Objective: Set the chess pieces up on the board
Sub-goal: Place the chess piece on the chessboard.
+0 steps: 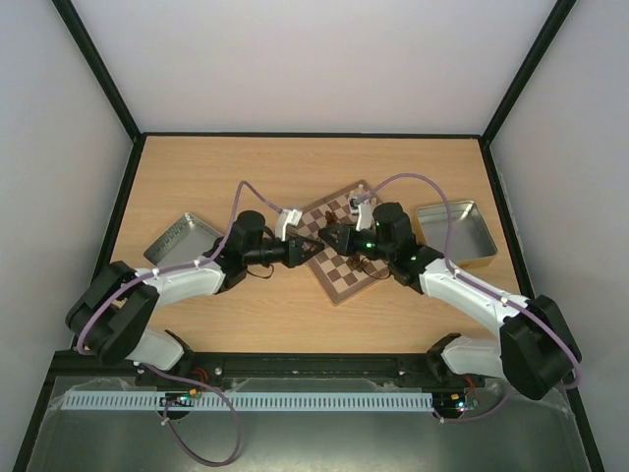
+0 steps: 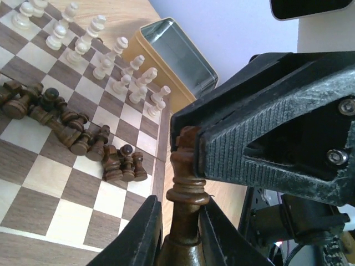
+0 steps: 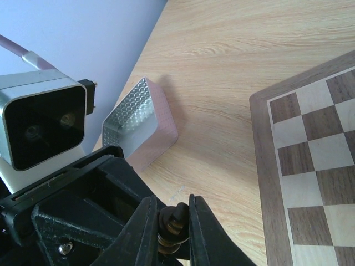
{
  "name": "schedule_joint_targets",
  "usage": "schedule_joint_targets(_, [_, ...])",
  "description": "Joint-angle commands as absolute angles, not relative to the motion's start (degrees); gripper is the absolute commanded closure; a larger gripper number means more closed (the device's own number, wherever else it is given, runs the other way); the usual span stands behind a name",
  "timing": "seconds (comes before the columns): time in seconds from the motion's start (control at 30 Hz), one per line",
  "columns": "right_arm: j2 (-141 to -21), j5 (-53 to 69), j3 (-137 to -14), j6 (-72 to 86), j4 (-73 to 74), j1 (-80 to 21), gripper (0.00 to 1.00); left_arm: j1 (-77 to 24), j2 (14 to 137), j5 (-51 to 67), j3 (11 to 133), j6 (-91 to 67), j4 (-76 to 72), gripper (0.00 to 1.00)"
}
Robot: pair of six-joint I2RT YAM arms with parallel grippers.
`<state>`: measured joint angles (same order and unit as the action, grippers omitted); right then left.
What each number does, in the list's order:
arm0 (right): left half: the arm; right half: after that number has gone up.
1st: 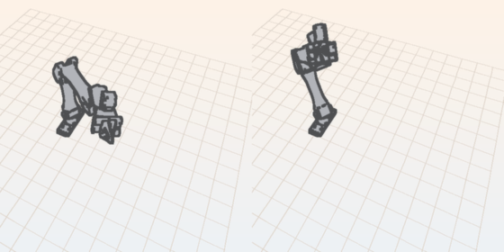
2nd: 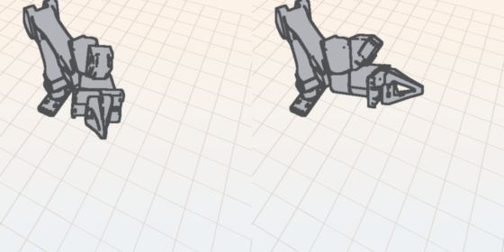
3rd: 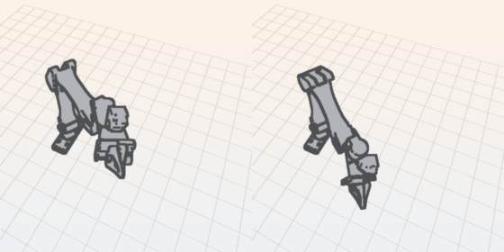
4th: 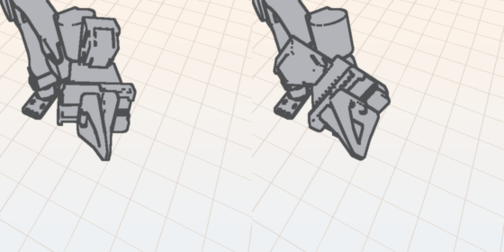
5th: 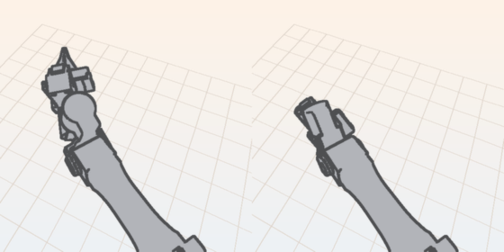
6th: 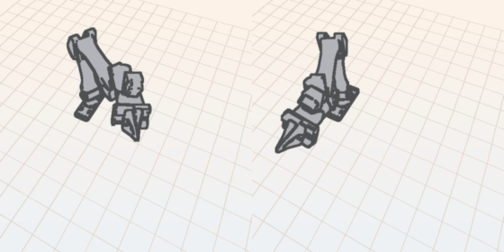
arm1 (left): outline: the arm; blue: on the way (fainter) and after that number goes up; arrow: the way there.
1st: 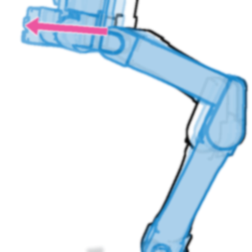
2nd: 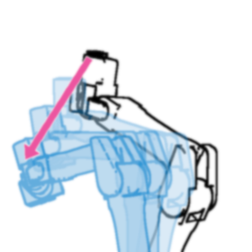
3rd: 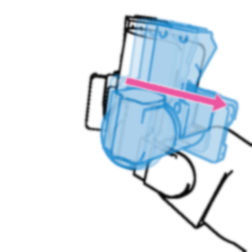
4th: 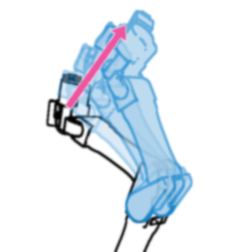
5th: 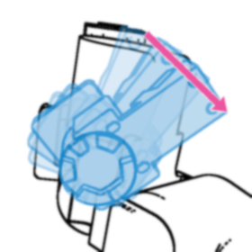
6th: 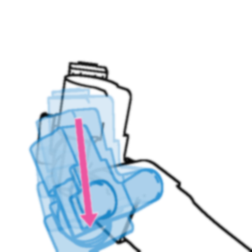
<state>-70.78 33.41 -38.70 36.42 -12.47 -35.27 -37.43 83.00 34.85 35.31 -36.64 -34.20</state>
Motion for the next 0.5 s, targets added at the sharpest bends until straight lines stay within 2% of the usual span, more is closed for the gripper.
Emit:
schedule_joint_targets(0.0, [-68.1,34.9,-40.9,35.4,-6.2,-35.7,0.85,-37.9,81.1,35.5,35.3,-28.4,-34.7,0.91])
schedule_joint_targets(0.17, [-66.0,35.6,-44.0,34.2,2.8,-35.8,0.67,-38.1,78.7,36.4,34.3,-19.3,-36.1,0.96])
schedule_joint_targets(0.23, [-65.5,36.2,-45.2,33.7,6.2,-35.8,0.63,-38.3,78.2,37.3,34.0,-15.2,-36.5,0.97])
schedule_joint_targets(0.33, [-64.6,37.8,-46.6,34.1,8.5,-35.8,0.62,-38.4,78.5,41.4,34.5,-7.9,-35.3,0.97])
schedule_joint_targets(0.47, [-64.1,40.9,-48.1,33.9,11.8,-35.8,0.65,-38.4,79.2,45.6,36.3,1.2,-31.2,0.98])
